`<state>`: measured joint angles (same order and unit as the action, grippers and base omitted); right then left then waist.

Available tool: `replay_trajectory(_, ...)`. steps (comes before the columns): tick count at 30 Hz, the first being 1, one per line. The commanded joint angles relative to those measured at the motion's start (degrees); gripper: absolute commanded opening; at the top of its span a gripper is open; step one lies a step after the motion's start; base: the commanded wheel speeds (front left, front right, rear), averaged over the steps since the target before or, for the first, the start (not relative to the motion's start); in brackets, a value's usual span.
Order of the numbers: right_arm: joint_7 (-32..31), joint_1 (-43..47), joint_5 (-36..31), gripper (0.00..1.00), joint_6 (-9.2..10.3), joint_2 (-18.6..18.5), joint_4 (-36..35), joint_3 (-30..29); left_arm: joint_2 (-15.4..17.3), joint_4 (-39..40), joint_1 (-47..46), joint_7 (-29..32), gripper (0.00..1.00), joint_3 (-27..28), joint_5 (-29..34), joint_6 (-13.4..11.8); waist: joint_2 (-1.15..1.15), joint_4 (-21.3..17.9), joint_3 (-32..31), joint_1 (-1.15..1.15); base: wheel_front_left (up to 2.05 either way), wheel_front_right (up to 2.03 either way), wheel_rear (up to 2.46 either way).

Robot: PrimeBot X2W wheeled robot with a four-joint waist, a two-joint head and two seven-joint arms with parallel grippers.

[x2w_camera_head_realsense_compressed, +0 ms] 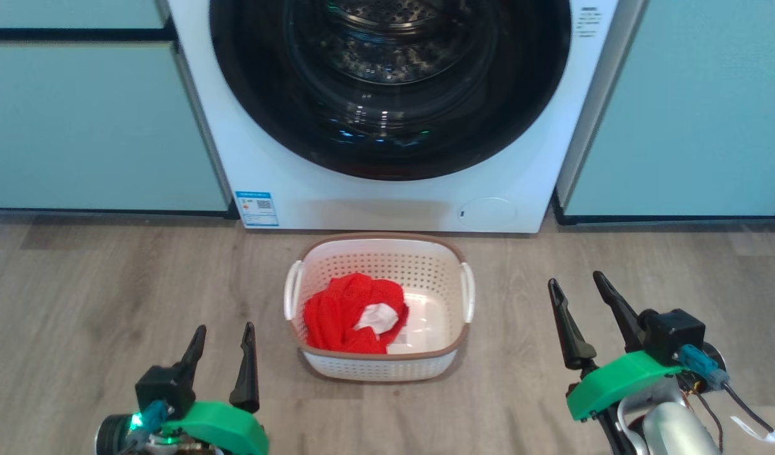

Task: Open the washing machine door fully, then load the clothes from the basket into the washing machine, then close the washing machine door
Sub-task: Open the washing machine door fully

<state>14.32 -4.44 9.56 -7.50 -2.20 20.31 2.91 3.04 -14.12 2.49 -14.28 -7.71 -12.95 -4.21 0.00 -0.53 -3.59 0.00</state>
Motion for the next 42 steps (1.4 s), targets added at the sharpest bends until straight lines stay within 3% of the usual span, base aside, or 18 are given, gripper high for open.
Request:
replay_trajectory(1,0.68,-2.61,-0.07,1.00,0.01,-0.67,-1.83,1.02,-0.16,1.60,-2.17,-0.72,1.00,1.39,0.44,-0.02,0.00,0.00,-0.07,0.00,1.23,1.23,-2.46)
replay_trajectory(26,0.68,-2.37,-0.16,1.00,0.01,-0.67,-1.73,-0.53,-0.16,3.72,-1.83,-0.72,1.00,1.65,0.82,-0.14,0.00,-0.10,-0.26,0.00,1.18,1.18,-2.36)
replay_trajectory(42,0.68,-2.07,0.77,1.00,0.01,-0.67,-1.74,-0.68,-0.16,4.33,-1.54,-0.72,1.00,1.71,1.08,0.05,0.00,0.02,-0.18,0.00,0.22,0.22,-0.45)
